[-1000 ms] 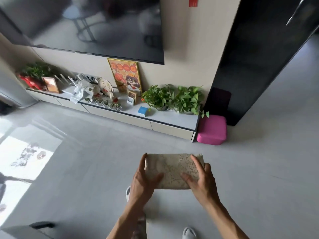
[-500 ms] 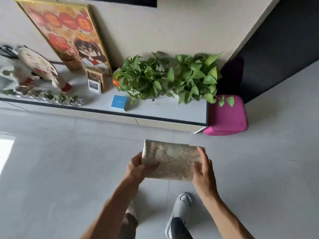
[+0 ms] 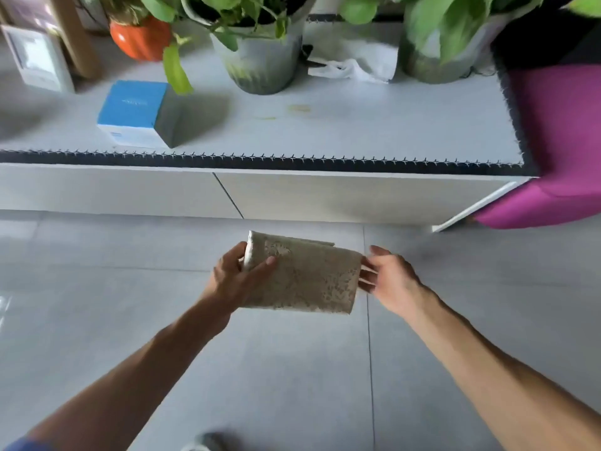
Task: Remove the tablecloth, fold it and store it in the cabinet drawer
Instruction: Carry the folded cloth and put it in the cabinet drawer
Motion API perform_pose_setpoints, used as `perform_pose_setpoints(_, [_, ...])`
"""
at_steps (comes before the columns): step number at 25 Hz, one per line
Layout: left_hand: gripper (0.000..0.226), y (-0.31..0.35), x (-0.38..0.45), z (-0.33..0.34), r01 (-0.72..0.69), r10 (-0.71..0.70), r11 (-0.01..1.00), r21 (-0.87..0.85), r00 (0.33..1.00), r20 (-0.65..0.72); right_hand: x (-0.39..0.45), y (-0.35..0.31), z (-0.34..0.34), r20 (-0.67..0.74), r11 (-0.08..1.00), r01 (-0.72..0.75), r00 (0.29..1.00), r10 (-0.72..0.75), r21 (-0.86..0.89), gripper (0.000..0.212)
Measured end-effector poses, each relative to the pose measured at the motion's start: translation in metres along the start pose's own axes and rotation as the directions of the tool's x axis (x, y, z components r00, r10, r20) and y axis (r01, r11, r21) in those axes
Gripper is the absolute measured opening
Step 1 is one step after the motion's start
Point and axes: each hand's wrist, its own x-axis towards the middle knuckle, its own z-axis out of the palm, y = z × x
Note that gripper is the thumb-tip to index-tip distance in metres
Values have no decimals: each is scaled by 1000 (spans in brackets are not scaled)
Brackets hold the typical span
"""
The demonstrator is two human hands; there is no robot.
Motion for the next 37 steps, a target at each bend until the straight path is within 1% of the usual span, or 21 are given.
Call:
perform_pose_setpoints(4, [39,-29,21,-29,-149,129,985,86,971,201,79,7,25,117,944,50,989,-93,327,30])
perform_pose_setpoints(8, [44,-37,12,-56,-213,181,973,94,945,272,106,10,41,177,912,-22,983,-56,410,27])
perform_pose_setpoints(12, [39,-4,-1,-66,-307,311,950,-57,912,269,88,13,40,89,957,25,995,-53,290,20])
perform_pose_setpoints(13, [37,6,-2,-68,-316,331,944,-100,904,270,72,20,35,117,981,24,992,-47,192,19])
perform_pose_setpoints(15, [37,23,-4,-72,-324,379,920,-219,876,297,31,37,17,247,979,29,969,23,-203,18])
perform_pose_setpoints(17, [37,44,-5,-74,-343,444,880,-329,841,310,-19,45,-8,381,811,173,922,66,-558,23])
perform_pose_setpoints(18, [37,54,-4,-74,-358,474,859,-365,826,305,-45,42,-20,472,746,320,882,-9,-584,25])
perform_pose_setpoints(19, [36,65,-3,-71,-377,504,838,-395,813,293,-70,33,-28,565,713,488,810,-155,-504,23])
perform_pose_setpoints(20, [36,75,-1,-66,-386,521,821,-421,808,276,-90,23,-34,613,627,665,707,-353,-405,23])
perform_pose_setpoints(21, [35,84,1,-57,-381,521,812,-441,815,255,-104,10,-37,593,403,816,578,-560,-414,22])
perform_pose_setpoints(22, [32,89,3,-48,-370,506,815,-447,830,234,-110,-3,-37,556,57,830,421,-717,-555,22])
perform_pose_setpoints(23, [28,92,6,-38,-357,486,822,-443,846,219,-111,-16,-35,592,-273,680,291,-752,-680,21])
perform_pose_setpoints(24, [25,93,8,-29,-349,471,830,-435,857,211,-109,-24,-33,652,-478,503,254,-715,-720,19])
perform_pose_setpoints(25, [23,94,8,-20,-346,463,836,-426,861,210,-105,-26,-33,687,-589,363,280,-670,-722,16])
perform_pose_setpoints(26, [23,93,9,-14,-344,458,840,-418,864,209,-102,-26,-32,670,-589,319,367,-646,-743,16])
perform_pose_setpoints(29, [31,89,9,-4,-328,425,853,-407,888,175,-102,-30,-39,345,-136,356,630,-696,-925,23])
perform_pose_setpoints(31, [36,81,7,-3,-285,379,863,-417,911,162,-99,-36,-43,273,82,403,743,-610,-912,18])
perform_pose_setpoints(32, [36,77,5,-2,-262,357,866,-426,920,161,-98,-40,-39,273,265,484,780,-564,-834,17])
perform_pose_setpoints(34, [36,71,1,3,-214,320,859,-465,933,163,-93,-50,-23,338,652,563,826,-450,-508,31])
perform_pose_setpoints(35, [37,69,0,6,-183,300,852,-491,939,169,-87,-54,-17,386,778,512,843,-374,-365,42])
perform_pose_setpoints(37, [35,68,4,13,-113,241,851,-514,952,191,-68,-63,-7,443,907,375,858,-261,-192,51])
